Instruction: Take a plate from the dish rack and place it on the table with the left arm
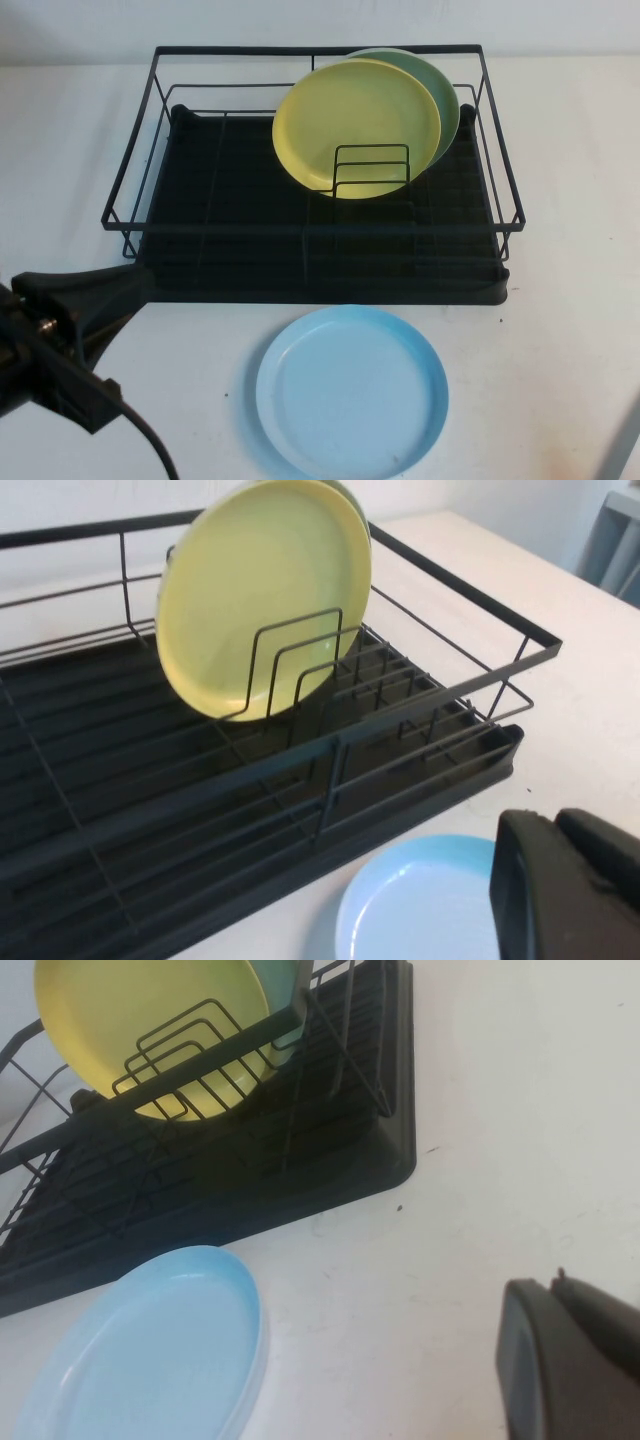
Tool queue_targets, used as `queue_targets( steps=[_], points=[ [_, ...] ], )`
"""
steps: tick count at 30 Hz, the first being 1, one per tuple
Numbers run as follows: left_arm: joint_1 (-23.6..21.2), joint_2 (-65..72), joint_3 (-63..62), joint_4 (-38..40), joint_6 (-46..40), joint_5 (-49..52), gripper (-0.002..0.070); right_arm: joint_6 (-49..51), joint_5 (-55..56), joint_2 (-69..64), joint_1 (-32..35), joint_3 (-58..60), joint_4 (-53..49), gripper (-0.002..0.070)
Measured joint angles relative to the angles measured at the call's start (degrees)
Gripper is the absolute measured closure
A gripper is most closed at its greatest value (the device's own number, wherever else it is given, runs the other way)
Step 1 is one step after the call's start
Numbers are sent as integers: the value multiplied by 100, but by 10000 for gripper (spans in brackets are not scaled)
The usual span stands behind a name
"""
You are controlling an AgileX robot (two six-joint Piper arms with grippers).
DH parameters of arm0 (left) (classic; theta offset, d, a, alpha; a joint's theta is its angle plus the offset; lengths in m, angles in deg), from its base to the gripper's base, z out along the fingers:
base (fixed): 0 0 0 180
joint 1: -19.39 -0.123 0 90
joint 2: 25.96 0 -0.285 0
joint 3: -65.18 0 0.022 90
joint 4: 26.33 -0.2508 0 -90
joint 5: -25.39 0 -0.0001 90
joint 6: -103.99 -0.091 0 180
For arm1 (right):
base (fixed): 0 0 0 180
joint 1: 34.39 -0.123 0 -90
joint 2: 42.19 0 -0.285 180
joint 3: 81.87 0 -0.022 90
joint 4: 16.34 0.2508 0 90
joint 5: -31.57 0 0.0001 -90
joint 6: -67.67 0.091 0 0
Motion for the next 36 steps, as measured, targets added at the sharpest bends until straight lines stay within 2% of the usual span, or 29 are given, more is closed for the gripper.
queue_targets(
  steps=[8,13,23,26,28,31,33,35,36],
  points=[
    [-2,-180,42,40,29,-143,676,0,0,0,0,0,4,696],
    [-2,-523,558,304,43,-601,676,0,-11,0,0,0,25,696],
    [-2,-2943,1685,529,43,-1726,676,0,-11,0,0,0,46,696],
    [-2,-3573,1791,5,292,-1854,676,0,-11,0,0,0,46,696],
    [-2,-3863,1812,-900,1235,-1810,676,0,-11,0,0,0,46,696],
    [-2,-4155,1812,-3068,3965,-1451,676,0,-11,0,0,0,46,696],
    [-2,-4214,1812,-4602,6208,-916,676,0,-11,0,0,0,46,696],
    [-2,-4214,1889,-5638,7674,-529,676,0,-21,0,0,0,46,696],
    [-2,-4214,1968,-5948,8138,-443,676,0,-21,0,0,0,46,696]
  ],
)
